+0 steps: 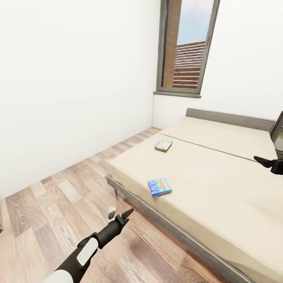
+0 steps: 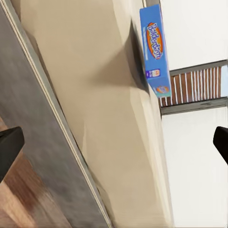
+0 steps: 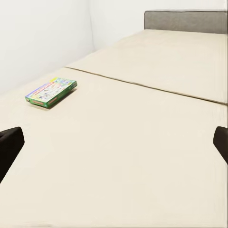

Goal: Put all the toys in the child's room - the three board games (two on the bed and one on the table), the two jigsaw puzzles on the table, and the tennis ball on the table - inside the toy box on the table in the child's room.

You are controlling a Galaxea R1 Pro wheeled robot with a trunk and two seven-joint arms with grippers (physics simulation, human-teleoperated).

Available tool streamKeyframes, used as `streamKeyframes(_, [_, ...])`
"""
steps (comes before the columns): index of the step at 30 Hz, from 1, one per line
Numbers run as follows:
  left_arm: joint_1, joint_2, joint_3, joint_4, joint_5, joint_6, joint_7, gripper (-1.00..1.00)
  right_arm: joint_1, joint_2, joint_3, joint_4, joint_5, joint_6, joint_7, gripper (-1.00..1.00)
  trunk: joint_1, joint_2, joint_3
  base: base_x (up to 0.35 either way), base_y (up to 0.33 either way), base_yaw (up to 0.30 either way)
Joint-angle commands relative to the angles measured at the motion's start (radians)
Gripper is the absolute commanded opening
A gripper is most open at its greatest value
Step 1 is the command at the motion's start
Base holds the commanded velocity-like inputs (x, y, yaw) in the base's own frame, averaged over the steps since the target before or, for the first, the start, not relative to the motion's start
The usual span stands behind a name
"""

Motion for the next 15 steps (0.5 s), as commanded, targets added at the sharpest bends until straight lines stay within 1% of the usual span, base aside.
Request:
streamKeyframes(1, [0.0,0.001,-0.002,0.0,0.011,0.01,-0.001,1.0,-0.001,0.0,-0.001,0.0,0.0,0.006,0.004,1.0,0.0,0.0,-0.001,0.0,0.0,-0.275])
streamKeyframes(6, [-0.001,0.002,0.0,-0.001,0.015,0.012,-0.003,1.0,-0.001,0.001,-0.001,-0.001,0.0,0.007,0.004,1.0,0.0,0.0,-0.001,0.0,0.0,-0.281])
streamKeyframes(8, [-0.001,0.002,0.0,-0.001,0.016,0.012,-0.003,1.0,-0.001,0.001,-0.001,-0.001,0.0,0.007,0.004,1.0,0.0,0.0,-0.001,0.0,0.0,-0.212])
streamKeyframes(13, [-0.009,0.001,0.0,-0.003,0.017,0.015,0.0,1.0,0.0,0.001,-0.001,-0.001,0.0,0.007,0.004,1.0,0.0,0.0,-0.001,0.0,0.0,-0.101])
streamKeyframes(15, [-0.016,0.001,0.008,-0.003,0.017,0.017,0.002,1.0,0.0,0.001,-0.001,-0.001,0.0,0.007,0.004,1.0,0.0,0.0,-0.001,0.0,0.0,-0.044])
